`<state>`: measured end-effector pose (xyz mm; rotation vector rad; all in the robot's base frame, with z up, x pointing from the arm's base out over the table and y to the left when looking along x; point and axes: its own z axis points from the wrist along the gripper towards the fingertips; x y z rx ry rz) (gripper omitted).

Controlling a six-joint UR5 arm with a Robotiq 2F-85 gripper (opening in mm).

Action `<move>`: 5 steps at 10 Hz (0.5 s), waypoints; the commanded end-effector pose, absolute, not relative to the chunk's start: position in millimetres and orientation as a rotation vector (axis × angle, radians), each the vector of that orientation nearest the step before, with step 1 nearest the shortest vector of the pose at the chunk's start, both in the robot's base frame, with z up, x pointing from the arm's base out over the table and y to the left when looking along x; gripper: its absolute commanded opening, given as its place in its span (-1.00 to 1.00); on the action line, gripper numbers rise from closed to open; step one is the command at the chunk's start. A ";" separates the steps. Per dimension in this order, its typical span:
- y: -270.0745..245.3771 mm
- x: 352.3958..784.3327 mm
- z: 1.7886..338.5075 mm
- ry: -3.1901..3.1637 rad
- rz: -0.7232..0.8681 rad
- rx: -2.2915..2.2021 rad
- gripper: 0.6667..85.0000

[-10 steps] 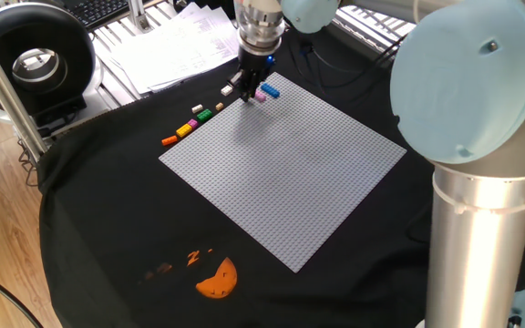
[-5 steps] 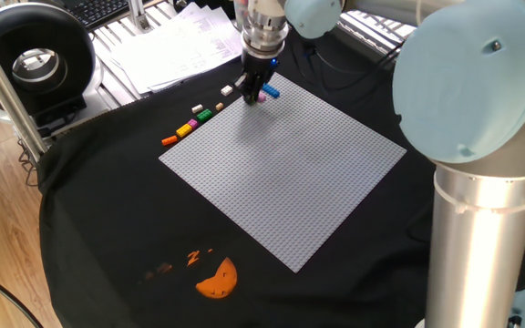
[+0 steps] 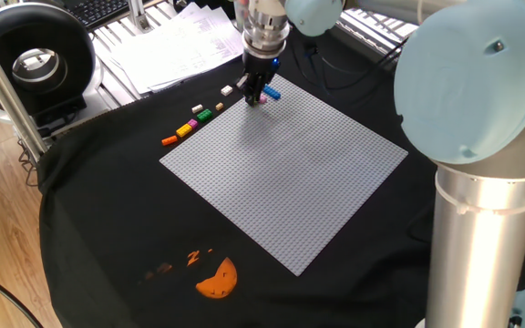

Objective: Build with small Lego blocks

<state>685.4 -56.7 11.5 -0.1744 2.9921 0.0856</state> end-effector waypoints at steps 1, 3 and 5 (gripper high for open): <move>-52.2 684.9 12.4 2.997 0.125 -0.171 -0.61; -52.4 684.7 12.0 2.997 0.123 -0.173 -0.61; -52.8 685.2 9.1 2.996 0.120 -0.185 -0.61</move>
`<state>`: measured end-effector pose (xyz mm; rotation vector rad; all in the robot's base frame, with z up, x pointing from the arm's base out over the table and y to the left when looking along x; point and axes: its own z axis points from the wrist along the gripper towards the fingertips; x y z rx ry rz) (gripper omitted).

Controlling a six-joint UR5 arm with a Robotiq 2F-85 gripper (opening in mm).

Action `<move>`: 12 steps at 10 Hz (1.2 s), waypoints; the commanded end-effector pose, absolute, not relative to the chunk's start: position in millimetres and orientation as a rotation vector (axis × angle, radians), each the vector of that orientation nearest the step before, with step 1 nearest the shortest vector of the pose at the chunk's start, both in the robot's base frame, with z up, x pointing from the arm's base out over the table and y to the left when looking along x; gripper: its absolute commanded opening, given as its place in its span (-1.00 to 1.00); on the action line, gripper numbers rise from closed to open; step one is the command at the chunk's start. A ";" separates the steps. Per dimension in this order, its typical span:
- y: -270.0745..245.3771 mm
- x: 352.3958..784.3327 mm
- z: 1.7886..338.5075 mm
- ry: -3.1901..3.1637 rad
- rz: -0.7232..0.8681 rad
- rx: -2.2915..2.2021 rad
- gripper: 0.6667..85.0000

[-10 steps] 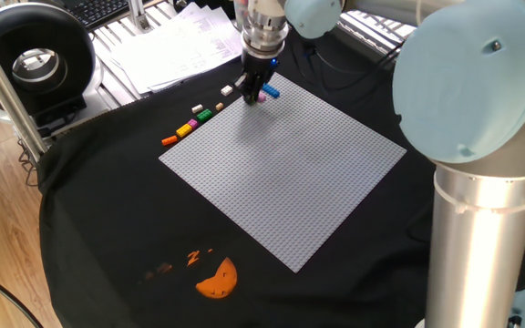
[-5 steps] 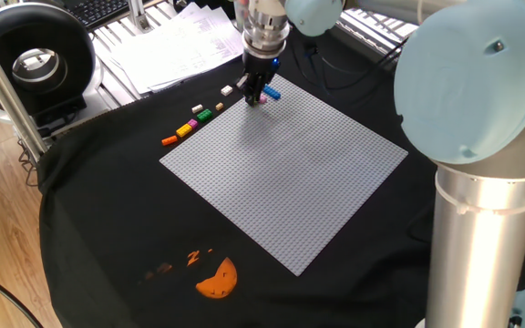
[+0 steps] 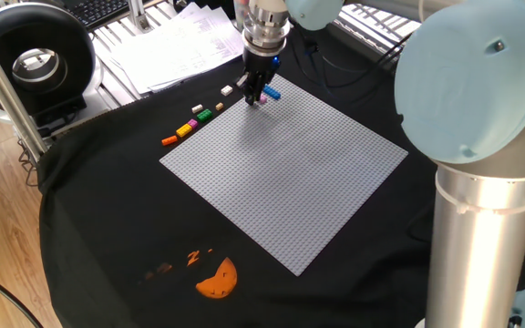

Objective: Build with small Lego blocks

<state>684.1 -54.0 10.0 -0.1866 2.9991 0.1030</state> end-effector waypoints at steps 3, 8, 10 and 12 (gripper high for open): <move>-54.8 687.2 2.2 2.993 0.104 -0.199 -0.57; -48.1 689.7 4.4 2.996 0.117 -0.190 -0.56; -47.4 690.3 3.8 2.996 0.117 -0.188 -0.56; -47.9 691.3 0.2 2.995 0.115 -0.190 -0.56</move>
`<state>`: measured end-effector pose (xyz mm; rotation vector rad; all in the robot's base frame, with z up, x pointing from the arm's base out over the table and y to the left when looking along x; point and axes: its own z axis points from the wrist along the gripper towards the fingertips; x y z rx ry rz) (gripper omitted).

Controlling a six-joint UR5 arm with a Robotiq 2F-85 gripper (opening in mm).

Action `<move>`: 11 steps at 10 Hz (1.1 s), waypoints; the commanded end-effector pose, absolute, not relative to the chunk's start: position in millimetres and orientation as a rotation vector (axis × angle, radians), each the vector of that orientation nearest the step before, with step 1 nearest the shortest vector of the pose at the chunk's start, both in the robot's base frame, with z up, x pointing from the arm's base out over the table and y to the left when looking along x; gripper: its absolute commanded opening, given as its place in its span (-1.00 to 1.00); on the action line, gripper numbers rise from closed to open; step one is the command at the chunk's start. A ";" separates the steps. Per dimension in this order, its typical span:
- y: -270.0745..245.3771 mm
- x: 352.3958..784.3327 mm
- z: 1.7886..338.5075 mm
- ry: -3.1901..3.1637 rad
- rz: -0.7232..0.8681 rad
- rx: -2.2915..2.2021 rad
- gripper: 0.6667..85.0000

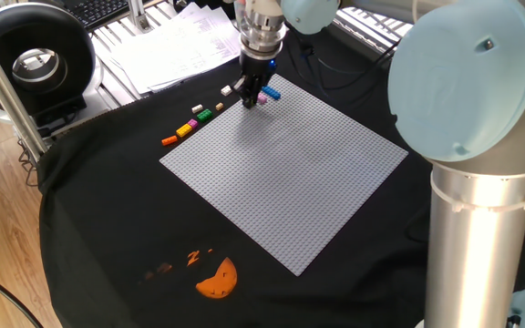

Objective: Build with small Lego blocks

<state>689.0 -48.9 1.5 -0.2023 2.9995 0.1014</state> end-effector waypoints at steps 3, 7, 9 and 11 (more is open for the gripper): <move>-51.2 685.1 4.9 3.009 0.111 -0.203 -0.56; -52.1 681.3 5.0 3.024 0.138 -0.223 -0.57; -50.8 683.0 1.3 3.017 0.142 -0.224 -0.57; -49.8 682.8 1.6 3.016 0.146 -0.226 -0.57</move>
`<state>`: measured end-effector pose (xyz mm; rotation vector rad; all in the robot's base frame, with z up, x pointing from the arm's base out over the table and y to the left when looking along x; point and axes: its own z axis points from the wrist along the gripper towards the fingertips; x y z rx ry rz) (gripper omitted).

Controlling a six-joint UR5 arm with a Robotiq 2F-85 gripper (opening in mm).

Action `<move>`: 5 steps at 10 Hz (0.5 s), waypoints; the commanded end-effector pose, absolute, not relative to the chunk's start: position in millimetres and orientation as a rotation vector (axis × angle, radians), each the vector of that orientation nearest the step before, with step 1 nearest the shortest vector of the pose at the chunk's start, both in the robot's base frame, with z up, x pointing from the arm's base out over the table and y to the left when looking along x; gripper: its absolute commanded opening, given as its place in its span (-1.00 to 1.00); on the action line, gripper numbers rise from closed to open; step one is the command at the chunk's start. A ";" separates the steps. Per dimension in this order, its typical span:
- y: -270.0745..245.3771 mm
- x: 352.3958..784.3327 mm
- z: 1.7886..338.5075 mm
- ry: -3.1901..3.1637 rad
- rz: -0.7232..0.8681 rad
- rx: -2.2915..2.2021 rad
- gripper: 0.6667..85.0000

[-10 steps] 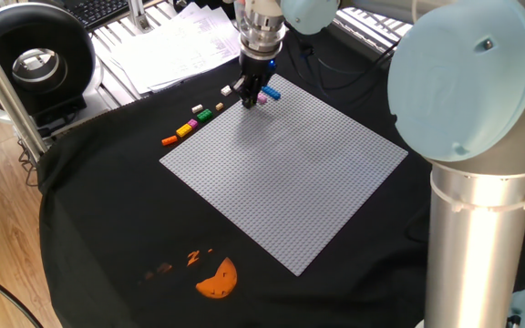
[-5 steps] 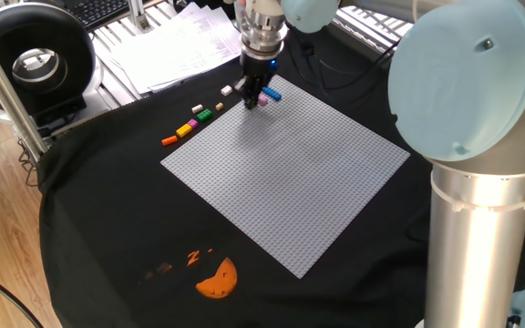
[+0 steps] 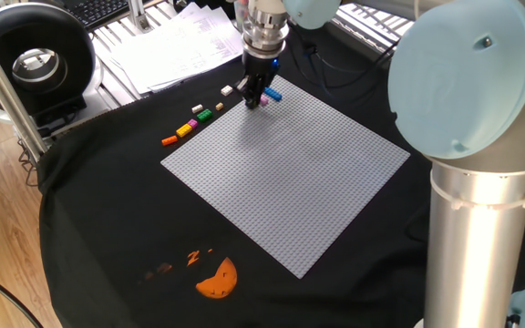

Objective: Build with small Lego blocks

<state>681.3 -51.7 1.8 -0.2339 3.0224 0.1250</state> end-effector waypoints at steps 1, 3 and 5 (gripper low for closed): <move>-49.4 682.4 1.7 3.018 0.147 -0.224 -0.57; -49.2 682.2 3.0 3.020 0.149 -0.222 -0.57; -50.1 682.1 4.4 3.023 0.148 -0.222 -0.57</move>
